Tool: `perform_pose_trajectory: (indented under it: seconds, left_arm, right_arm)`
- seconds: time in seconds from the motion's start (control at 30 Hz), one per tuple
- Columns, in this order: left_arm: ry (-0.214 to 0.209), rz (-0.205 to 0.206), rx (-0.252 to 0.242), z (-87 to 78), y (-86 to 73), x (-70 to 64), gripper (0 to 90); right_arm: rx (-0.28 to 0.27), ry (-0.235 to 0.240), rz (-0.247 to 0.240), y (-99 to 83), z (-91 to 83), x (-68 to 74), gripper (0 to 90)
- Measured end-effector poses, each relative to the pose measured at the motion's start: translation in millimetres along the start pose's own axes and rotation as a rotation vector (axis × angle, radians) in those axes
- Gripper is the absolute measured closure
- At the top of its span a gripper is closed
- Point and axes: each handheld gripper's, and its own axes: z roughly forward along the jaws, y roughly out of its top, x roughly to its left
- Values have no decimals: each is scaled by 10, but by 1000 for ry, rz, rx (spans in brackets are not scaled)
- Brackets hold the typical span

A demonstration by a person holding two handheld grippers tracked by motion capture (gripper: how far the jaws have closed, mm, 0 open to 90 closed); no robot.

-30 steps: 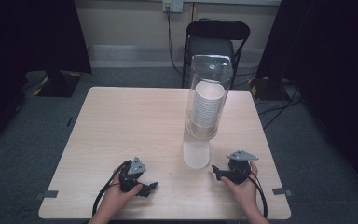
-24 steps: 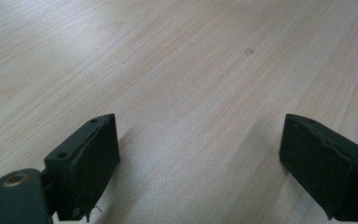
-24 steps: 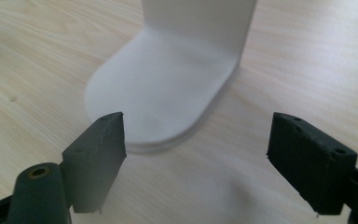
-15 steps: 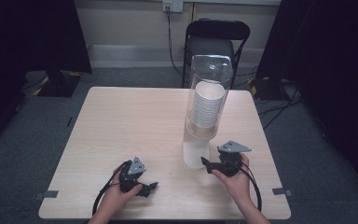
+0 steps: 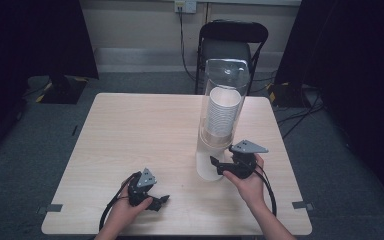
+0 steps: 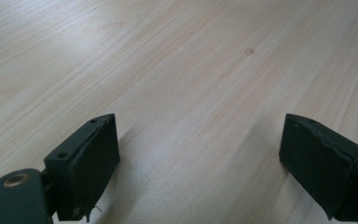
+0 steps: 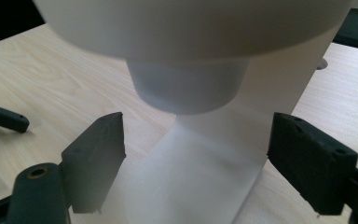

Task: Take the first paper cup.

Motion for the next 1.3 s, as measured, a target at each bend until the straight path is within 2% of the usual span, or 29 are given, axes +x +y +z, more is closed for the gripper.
perform_pose_trajectory:
  seconds: [0.2, 0.43, 0.53, 0.6, 0.63, 0.7, 0.73, 0.77, 0.9, 1.0, 1.07, 1.3]
  left_arm:
    - [-1, 1, 0, 0, 0, 1, 115]
    - [0, 1, -1, 0, 0, 1, 115]
    - [0, 1, 0, 0, 0, 1, 115]
    - [0, 0, -1, 0, 0, 0, 115]
    - [0, -2, -2, 1, -1, -1, 115]
    - [-1, 1, 1, 0, 0, 2, 115]
    - [0, -1, -2, 1, 0, -1, 115]
    - [-2, -2, -1, 1, 0, -1, 115]
    - [0, 0, -1, 1, -1, 0, 115]
    - [0, 0, -1, 1, -1, -1, 115]
    - [0, 0, -1, 1, -1, -1, 115]
    - [0, 0, -1, 1, -1, -1, 114]
  right_arm:
    - [-31, -7, 0, 67, 34, 2, 179]
    - [-75, 8, 2, 137, 102, 60, 184]
    - [-83, 11, 10, 143, 132, 75, 204]
    - [-98, 4, 13, 138, 152, 78, 232]
    - [-123, 7, 25, 138, 163, 90, 266]
    - [-127, 0, 26, 138, 167, 92, 275]
    - [-134, -5, 26, 137, 172, 91, 309]
    - [-143, -18, 15, 129, 171, 76, 342]
    - [-164, -1, -6, 85, 177, 56, 356]
    - [-194, -17, -22, 33, 188, 76, 361]
    - [-197, -26, -38, 12, 193, 80, 364]
    - [-183, -18, -35, 2, 193, 68, 369]
